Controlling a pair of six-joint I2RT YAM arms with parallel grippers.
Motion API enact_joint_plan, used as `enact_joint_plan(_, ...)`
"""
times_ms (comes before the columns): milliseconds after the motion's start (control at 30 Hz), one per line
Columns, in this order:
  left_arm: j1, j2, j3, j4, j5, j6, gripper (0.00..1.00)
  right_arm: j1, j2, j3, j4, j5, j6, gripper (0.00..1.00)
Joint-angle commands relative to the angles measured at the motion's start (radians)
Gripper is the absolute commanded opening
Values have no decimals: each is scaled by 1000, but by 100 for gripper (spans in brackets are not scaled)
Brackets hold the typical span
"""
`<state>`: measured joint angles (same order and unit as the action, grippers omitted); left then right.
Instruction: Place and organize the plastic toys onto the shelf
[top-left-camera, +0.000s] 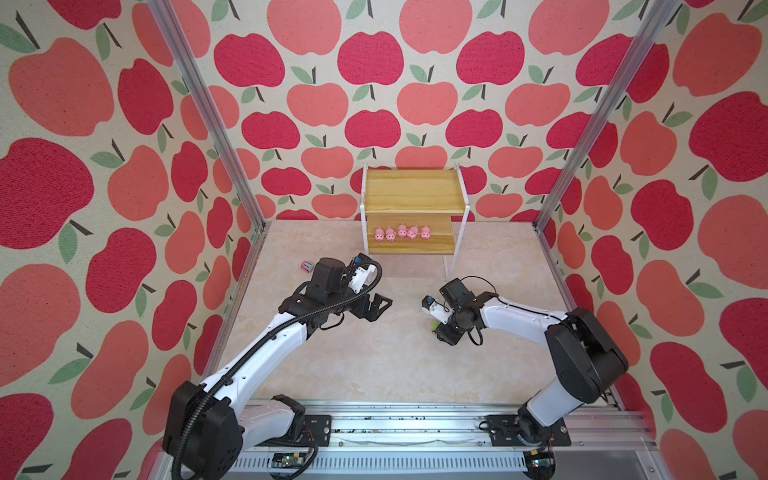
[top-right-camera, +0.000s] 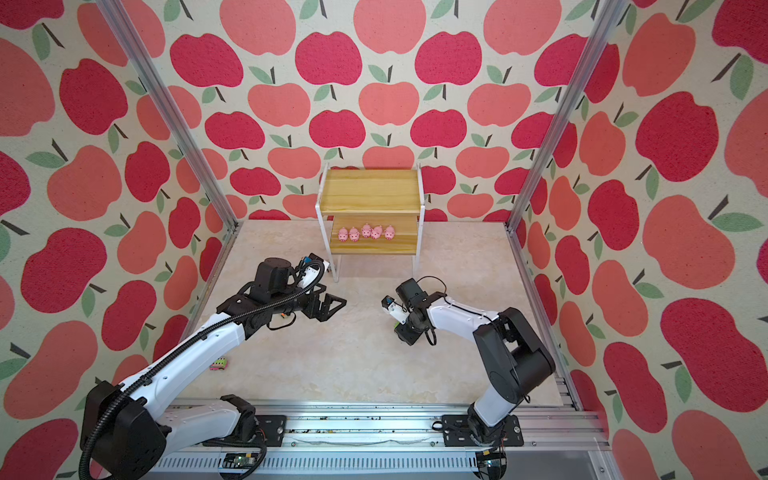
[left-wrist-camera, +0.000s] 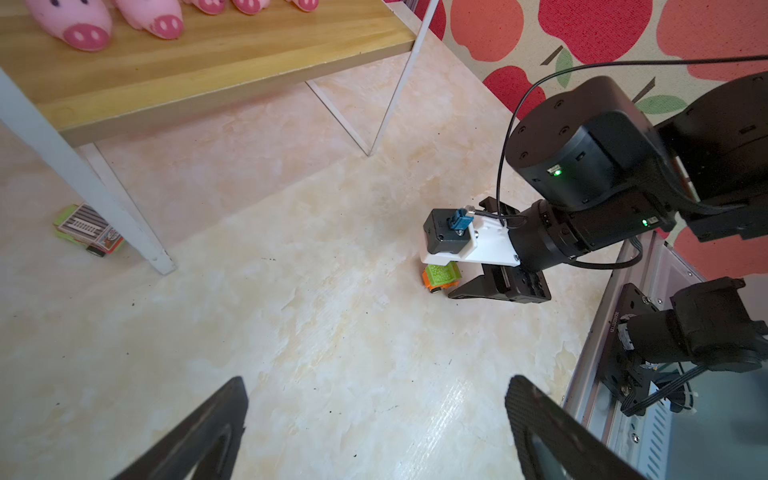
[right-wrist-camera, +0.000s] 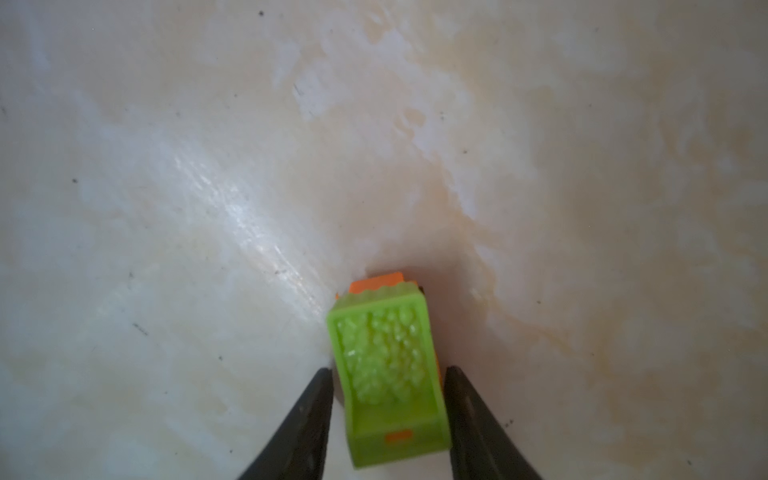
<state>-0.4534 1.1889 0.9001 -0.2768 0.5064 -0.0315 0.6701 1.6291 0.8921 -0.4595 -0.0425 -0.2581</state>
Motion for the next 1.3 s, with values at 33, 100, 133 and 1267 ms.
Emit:
enact_joint_plan(33, 20, -23, -8, 24, 7, 1, 99, 37, -10, 46, 33, -25, -12, 33)
enact_joint_plan(100, 30, -25, -7, 25, 9, -1, 99, 54, -17, 55, 52, -34, -9, 30)
enact_joint_plan(133, 36, -27, -6, 26, 10, -4, 99, 65, -12, 66, 56, -30, 2, 29)
enact_joint_plan(1267, 287, -37, -9, 63, -30, -100, 100, 259, 193, -64, 830, -35, 151, 61)
